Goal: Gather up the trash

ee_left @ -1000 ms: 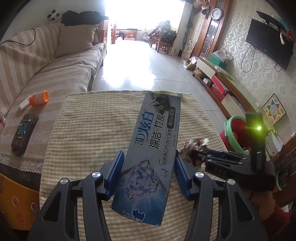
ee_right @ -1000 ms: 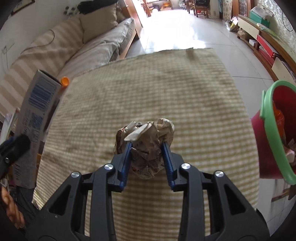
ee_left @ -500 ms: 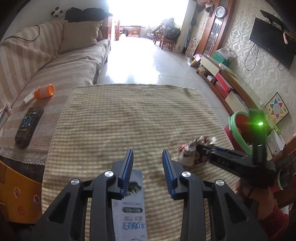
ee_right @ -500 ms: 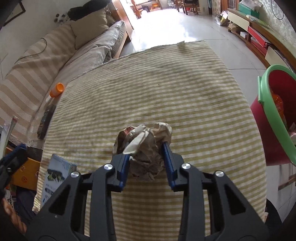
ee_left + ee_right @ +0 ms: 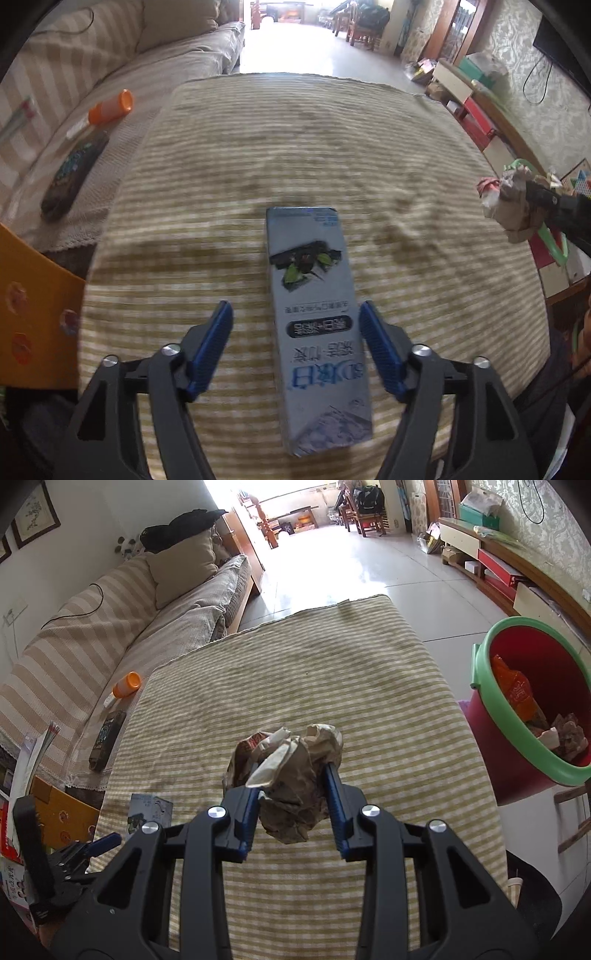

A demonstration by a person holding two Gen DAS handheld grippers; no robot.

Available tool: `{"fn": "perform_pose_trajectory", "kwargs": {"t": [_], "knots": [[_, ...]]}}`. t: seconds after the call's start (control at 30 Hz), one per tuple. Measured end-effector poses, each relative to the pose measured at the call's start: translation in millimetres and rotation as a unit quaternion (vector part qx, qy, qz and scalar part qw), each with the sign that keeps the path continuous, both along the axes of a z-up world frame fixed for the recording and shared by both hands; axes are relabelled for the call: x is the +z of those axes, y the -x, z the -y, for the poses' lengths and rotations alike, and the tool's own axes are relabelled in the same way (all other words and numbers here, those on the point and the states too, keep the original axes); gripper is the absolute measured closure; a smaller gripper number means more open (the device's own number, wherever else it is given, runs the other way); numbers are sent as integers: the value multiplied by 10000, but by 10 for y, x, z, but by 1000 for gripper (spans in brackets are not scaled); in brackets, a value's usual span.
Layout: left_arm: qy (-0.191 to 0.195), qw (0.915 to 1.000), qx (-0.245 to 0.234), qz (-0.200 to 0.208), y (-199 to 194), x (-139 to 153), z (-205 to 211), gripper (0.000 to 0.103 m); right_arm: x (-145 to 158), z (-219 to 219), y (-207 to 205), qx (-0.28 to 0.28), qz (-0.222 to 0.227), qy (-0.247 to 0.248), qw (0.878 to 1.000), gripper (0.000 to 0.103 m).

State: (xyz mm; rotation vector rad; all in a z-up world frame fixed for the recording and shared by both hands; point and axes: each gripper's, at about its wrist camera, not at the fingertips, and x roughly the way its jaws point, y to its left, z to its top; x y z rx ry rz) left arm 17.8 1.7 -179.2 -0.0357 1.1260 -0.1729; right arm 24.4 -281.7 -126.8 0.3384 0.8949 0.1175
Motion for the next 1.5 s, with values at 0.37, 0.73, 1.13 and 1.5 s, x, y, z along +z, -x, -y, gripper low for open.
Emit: {"fn": "perform_pose_trajectory", "kwargs": {"t": [0.37, 0.73, 1.13, 1.5], "knots": [[297, 9995, -93, -92, -124, -116, 138, 47, 72, 32, 170, -36, 88, -160, 9998, 70], [653, 9937, -75, 909, -180, 530, 253, 57, 349, 57, 257, -176, 568, 40, 9982, 70], [909, 9797, -396, 1743, -370, 1229, 753, 56, 854, 404, 321, -591, 1304, 214, 9895, 70], [948, 9725, -687, 2012, -409, 1516, 1150, 56, 990, 687, 399, -835, 1528, 219, 9845, 70]]}}
